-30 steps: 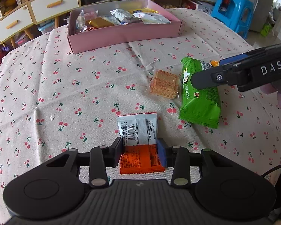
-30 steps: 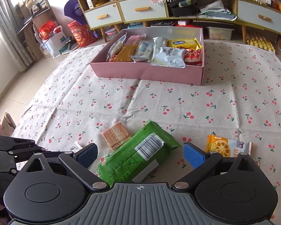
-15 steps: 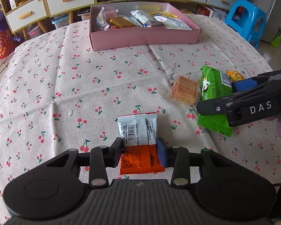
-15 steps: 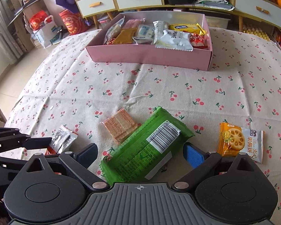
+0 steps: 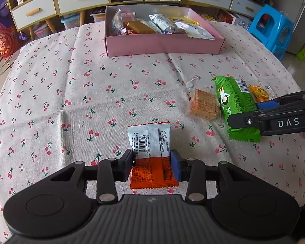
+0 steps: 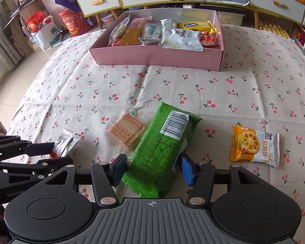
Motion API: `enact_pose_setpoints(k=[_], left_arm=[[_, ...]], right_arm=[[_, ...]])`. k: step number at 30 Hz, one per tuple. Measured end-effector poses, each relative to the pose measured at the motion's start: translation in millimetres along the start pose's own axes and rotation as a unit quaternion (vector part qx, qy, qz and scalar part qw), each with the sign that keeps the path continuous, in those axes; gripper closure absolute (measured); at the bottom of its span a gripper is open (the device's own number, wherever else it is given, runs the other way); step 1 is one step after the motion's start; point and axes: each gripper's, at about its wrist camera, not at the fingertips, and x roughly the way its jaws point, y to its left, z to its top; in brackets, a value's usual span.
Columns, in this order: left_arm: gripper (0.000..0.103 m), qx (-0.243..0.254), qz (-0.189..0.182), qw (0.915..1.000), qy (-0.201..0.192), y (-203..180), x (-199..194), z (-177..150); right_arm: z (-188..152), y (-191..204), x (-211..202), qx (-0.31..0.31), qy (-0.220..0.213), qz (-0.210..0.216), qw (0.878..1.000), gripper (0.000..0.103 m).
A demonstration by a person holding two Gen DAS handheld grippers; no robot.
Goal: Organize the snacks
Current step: 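Grasp the orange-and-white packet with the left gripper while the right grasps the green packet, then carry the orange-and-white packet with the left tool while the right carries the green packet over the box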
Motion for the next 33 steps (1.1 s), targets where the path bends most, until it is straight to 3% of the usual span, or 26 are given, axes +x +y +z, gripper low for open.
enact_pose_setpoints(k=[8,33], left_arm=[[0.067,-0.008,-0.003,1.0,-0.004,1.5,-1.1,3.0],[0.067,-0.061,-0.015,0.9972,-0.04,22.3,-16.3,27.9]], right_arm=[[5.9,-6.8,-16.0,0.007,-0.016,0.011,1.0,0.058],[22.8,-10.6,-48.8,0.032,-0.054,0.064,0.996,0.059]])
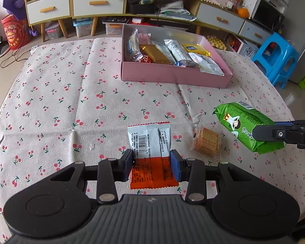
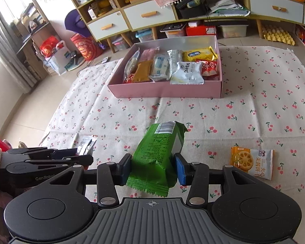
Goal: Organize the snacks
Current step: 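Carry the orange-and-white packet with the left tool while the right carries the green packet over the box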
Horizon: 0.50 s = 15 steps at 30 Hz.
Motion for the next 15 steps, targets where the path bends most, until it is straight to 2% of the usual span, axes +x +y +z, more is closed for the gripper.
enact_pose_setpoints(k=[15], left_arm=[[0.067,-0.04,-0.018,0.9986,-0.028,1.0,-0.2,34.1]], right_arm=[[27.1,-3.9,-6.9,0.032,-0.027,0.024,0.999,0.059]])
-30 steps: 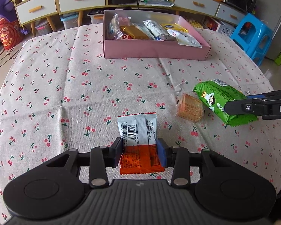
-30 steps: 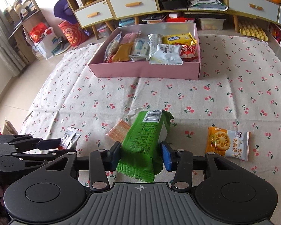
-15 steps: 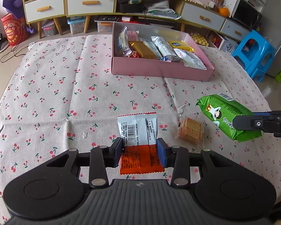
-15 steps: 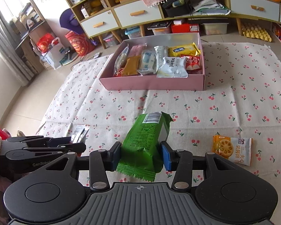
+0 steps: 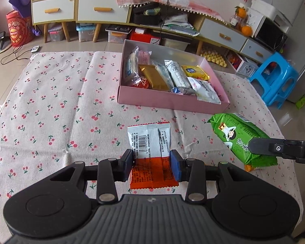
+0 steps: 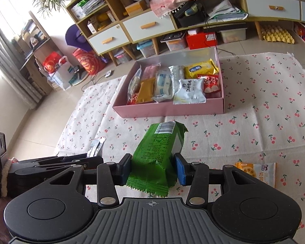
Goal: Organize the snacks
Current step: 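Carry the orange-and-white packet with the left tool while the right carries the green packet over the box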
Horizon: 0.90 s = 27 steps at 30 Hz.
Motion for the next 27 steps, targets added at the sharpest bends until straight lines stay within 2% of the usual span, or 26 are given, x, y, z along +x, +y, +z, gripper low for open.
enact_pose_setpoints(k=[14,18,27], left_arm=[[0.067,-0.049,-0.018,0.997,-0.056,-2.5,17.2,48.7],[0.067,-0.04,-0.013,0.9968,-0.068,-8.4,27.8,64.5],[0.067,-0.027,-0.015,0.9952,-0.092,-15.4,56.8,89.7]], right_arm=[[49.5,-11.3,20.4,0.055,-0.038,0.006,0.998,0.059],[68.4,-19.1,30.5,0.071,-0.05,-0.005,0.996,0.059],[110.2,-33.5,55.9,0.051,-0.098,-0.017,0.994,0.059]])
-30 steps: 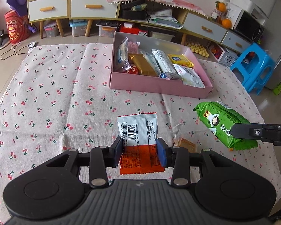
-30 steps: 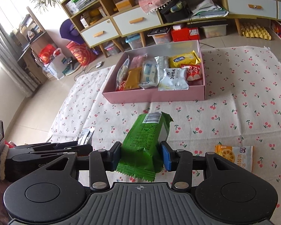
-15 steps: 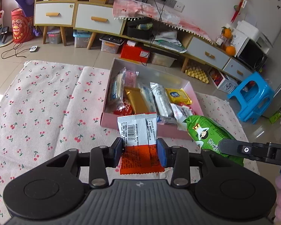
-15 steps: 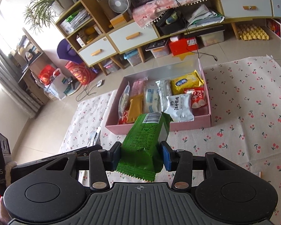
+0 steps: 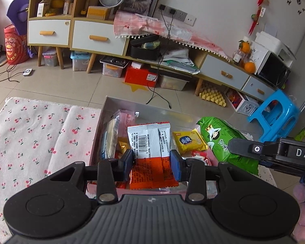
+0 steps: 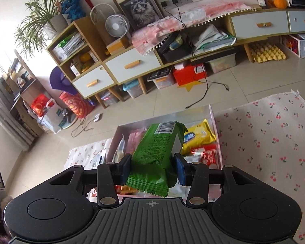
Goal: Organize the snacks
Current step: 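Carry the orange-and-white packet with the left tool while the right carries the green packet over the box, then lower both packets into the pink box and open both grippers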
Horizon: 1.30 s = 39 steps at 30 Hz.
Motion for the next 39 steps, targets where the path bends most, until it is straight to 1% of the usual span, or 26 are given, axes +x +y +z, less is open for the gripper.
enact_pose_setpoints(k=[5,9,14,25,26,28,29,30,32,33,34,36,39], left_arm=[[0.067,0.0,-0.003,0.9999,-0.012,0.7,14.0,2.6],[0.067,0.003,-0.001,0.9999,-0.012,-0.7,24.7,0.9],[0.067,0.007,-0.001,0.9999,-0.015,-1.9,31.3,-1.8],[0.066,0.007,0.008,0.9998,-0.019,-2.8,40.8,-0.6],[0.064,0.007,0.01,0.9998,-0.018,-2.9,41.4,-0.3],[0.052,0.005,0.015,0.9997,-0.02,-2.7,41.5,-0.9],[0.049,0.006,0.015,0.9997,-0.02,-2.6,41.4,-0.8],[0.045,0.006,0.016,0.9997,-0.02,-2.7,40.7,-0.8],[0.04,0.004,0.019,0.9996,-0.019,-2.7,39.8,-0.8],[0.035,0.004,0.02,0.9996,-0.019,-3.2,39.8,-0.8],[0.033,0.003,0.022,0.9996,-0.019,-3.9,39.0,-0.6],[0.031,0.003,0.022,0.9996,-0.018,-4.8,36.3,-0.2],[0.027,0.005,0.025,0.9995,-0.018,-8.7,31.0,0.5]], right_arm=[[3.5,-15.4,23.0,0.008,-0.006,-0.003,1.0,0.059],[3.6,-27.4,37.2,0.015,-0.003,-0.004,1.0,0.059],[6.4,-38.0,44.9,0.024,-0.01,0.001,1.0,0.059],[5.4,-47.9,58.8,0.04,0.0,0.005,0.999,0.059],[5.0,-47.5,59.2,0.04,0.002,0.007,0.999,0.057],[5.2,-48.1,59.3,0.043,0.004,0.013,0.999,0.053],[6.5,-49.0,59.3,0.047,0.004,0.018,0.999,0.049],[7.4,-49.2,58.6,0.05,0.004,0.021,0.999,0.042],[8.6,-48.7,55.7,0.052,0.0,0.021,0.998,0.034],[9.0,-48.6,54.4,0.051,-0.002,0.021,0.998,0.033],[9.4,-48.0,53.0,0.051,-0.002,0.02,0.999,0.033],[10.2,-47.6,49.8,0.053,-0.003,0.017,0.998,0.031],[11.1,-47.3,42.2,0.054,-0.005,0.013,0.998,0.028]])
